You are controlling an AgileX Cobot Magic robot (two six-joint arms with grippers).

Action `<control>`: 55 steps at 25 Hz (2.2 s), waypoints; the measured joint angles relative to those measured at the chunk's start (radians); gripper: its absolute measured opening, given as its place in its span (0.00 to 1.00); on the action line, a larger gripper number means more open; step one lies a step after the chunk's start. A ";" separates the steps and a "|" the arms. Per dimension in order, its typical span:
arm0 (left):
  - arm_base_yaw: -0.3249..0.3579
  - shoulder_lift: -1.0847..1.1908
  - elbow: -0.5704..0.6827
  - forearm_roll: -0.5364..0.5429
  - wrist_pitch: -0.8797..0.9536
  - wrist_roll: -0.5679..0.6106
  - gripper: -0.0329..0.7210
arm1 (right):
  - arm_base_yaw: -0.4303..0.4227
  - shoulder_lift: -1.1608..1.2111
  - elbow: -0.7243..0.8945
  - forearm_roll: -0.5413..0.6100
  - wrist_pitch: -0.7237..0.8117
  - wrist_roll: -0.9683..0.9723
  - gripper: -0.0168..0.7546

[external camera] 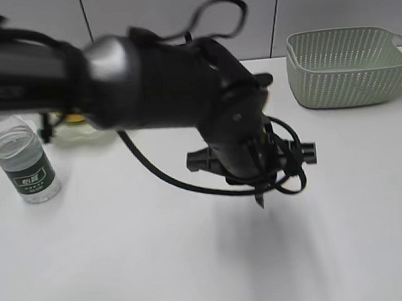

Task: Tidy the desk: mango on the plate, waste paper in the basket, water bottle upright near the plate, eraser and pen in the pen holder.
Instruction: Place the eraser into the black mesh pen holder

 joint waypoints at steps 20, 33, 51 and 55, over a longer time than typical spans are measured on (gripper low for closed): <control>0.808 -0.231 0.183 -1.256 0.157 2.049 0.15 | 0.000 0.000 0.000 0.000 0.000 0.002 0.51; 0.686 0.011 -0.204 -1.359 -0.213 2.427 0.15 | 0.000 0.000 0.000 -0.020 0.000 0.048 0.51; 0.685 0.252 -0.408 -1.774 -0.142 2.599 0.22 | 0.000 0.000 0.000 -0.029 0.000 0.060 0.51; 0.685 0.254 -0.409 -1.793 -0.168 2.619 0.45 | 0.000 0.000 0.000 -0.029 0.000 0.061 0.51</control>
